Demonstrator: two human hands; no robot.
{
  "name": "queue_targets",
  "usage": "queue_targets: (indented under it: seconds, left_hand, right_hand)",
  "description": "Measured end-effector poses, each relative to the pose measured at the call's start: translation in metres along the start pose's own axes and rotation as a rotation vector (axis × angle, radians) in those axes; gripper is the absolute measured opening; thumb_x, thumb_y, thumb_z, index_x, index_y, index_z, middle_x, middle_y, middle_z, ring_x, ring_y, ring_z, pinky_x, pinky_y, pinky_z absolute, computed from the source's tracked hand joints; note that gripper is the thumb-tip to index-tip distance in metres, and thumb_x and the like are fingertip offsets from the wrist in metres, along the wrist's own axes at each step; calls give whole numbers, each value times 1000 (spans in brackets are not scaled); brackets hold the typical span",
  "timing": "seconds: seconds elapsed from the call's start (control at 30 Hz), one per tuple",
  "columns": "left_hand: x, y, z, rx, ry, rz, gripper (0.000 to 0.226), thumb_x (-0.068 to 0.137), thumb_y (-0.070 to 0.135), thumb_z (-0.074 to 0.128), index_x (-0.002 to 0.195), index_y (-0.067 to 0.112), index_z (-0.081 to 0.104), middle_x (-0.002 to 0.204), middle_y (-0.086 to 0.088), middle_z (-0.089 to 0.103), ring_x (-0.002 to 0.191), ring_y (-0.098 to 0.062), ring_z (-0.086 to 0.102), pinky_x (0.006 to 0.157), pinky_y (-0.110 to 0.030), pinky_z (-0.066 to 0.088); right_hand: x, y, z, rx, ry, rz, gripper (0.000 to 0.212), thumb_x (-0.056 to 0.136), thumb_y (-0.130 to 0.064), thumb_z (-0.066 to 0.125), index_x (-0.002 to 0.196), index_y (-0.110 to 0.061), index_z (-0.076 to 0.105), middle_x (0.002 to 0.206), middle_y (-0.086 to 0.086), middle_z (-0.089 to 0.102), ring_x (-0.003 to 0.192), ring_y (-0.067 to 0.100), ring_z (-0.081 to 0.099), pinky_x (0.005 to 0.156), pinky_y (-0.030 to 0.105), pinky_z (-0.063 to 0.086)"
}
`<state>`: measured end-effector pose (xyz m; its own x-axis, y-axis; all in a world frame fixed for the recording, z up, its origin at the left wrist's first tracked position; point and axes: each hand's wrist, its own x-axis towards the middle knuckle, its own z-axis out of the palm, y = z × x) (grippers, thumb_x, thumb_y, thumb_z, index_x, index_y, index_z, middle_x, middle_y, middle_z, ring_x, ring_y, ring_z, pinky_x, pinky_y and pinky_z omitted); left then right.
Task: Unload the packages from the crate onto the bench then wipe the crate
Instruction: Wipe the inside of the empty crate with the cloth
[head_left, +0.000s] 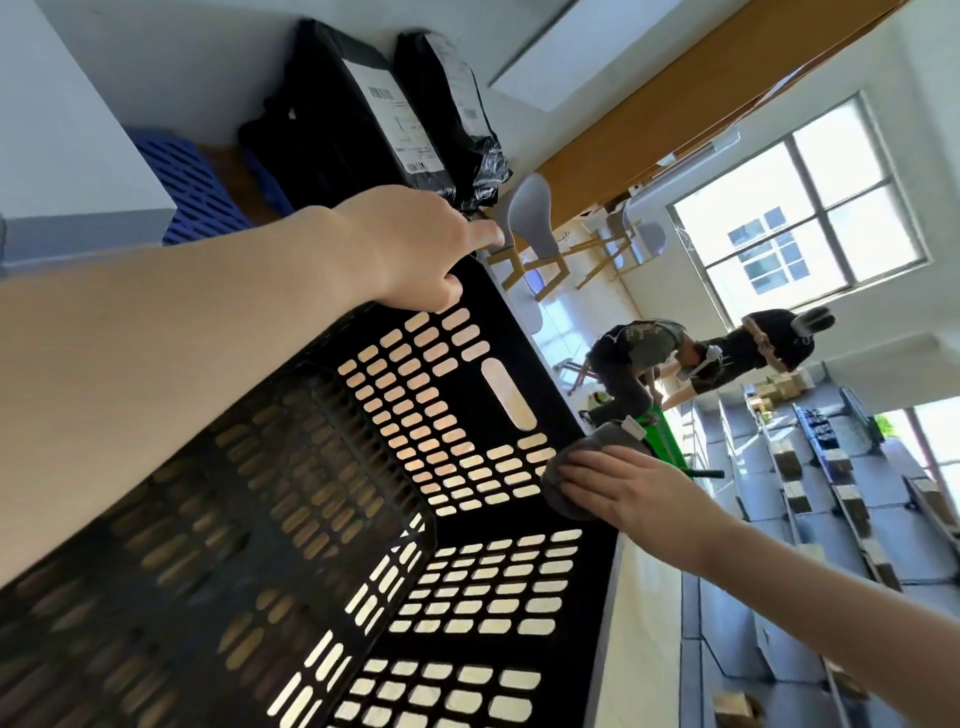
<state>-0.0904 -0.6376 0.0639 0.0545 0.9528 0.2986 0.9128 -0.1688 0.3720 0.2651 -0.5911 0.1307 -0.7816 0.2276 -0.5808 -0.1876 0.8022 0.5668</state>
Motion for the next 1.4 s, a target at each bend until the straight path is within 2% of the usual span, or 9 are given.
queue_targets:
  seconds: [0.13,0.33,0.53,0.67,0.8,0.93,1.13,1.23,1.4]
  left_hand:
    - [2,-2,0,-8,-3,-12,61,94,30,48,149,32,24,136,-1,55,121,-28,54,91,-46,51]
    - [3,0,-1,4,8,-10,61,93,31,48,149,31,25,139,-2,53,120,-28,54,92,-44,51]
    - [4,-1,0,-37,15,-25,59,91,31,50,146,31,30,136,-1,56,119,-29,55,91,-46,50]
    - [3,-1,-1,-41,19,-37,60,91,30,51,147,30,29,139,-1,54,124,-28,52,94,-45,49]
    - [2,-2,0,-69,10,-37,62,90,27,52,147,32,29,140,1,54,123,-26,53,93,-43,49]
    - [2,-5,0,-82,3,-30,63,89,28,52,147,33,28,137,0,56,118,-27,56,90,-45,52]
    - [3,-4,2,-90,-9,-27,62,89,29,52,146,32,29,134,1,56,117,-27,56,90,-47,52]
    - [3,-4,1,-93,-18,-29,62,90,29,53,147,32,28,135,1,55,118,-26,55,91,-46,52]
    - [4,-4,2,-103,-27,-31,62,90,31,54,147,32,28,137,1,53,120,-26,54,91,-47,52]
  right_hand:
    - [8,3,-4,9,-14,-36,41,86,-13,62,127,-15,61,129,1,62,125,20,53,110,35,36]
    - [75,20,-25,-14,99,23,45,89,-8,62,133,-9,54,135,7,56,130,26,47,107,41,39]
    - [154,43,-61,-68,339,145,34,91,-10,50,122,-10,62,124,7,63,122,26,54,97,38,45]
    - [169,42,-62,-55,394,214,32,93,-12,48,121,-11,63,122,6,64,120,25,55,94,37,47]
    - [126,27,-42,-14,340,173,39,90,-8,55,128,-10,58,132,6,59,129,24,49,103,38,41]
    - [58,5,-14,9,126,79,42,88,-11,53,130,-13,58,135,4,57,130,22,48,107,40,38]
    - [4,-6,1,95,-17,3,39,84,-17,53,120,-21,66,124,-5,64,119,16,57,105,31,29]
    - [17,-7,0,145,-18,-8,43,70,-19,78,112,-23,71,116,-7,68,112,14,62,102,30,41]
    - [55,-24,26,153,-34,-104,27,74,-22,76,101,-24,74,106,-7,71,105,15,65,96,30,47]
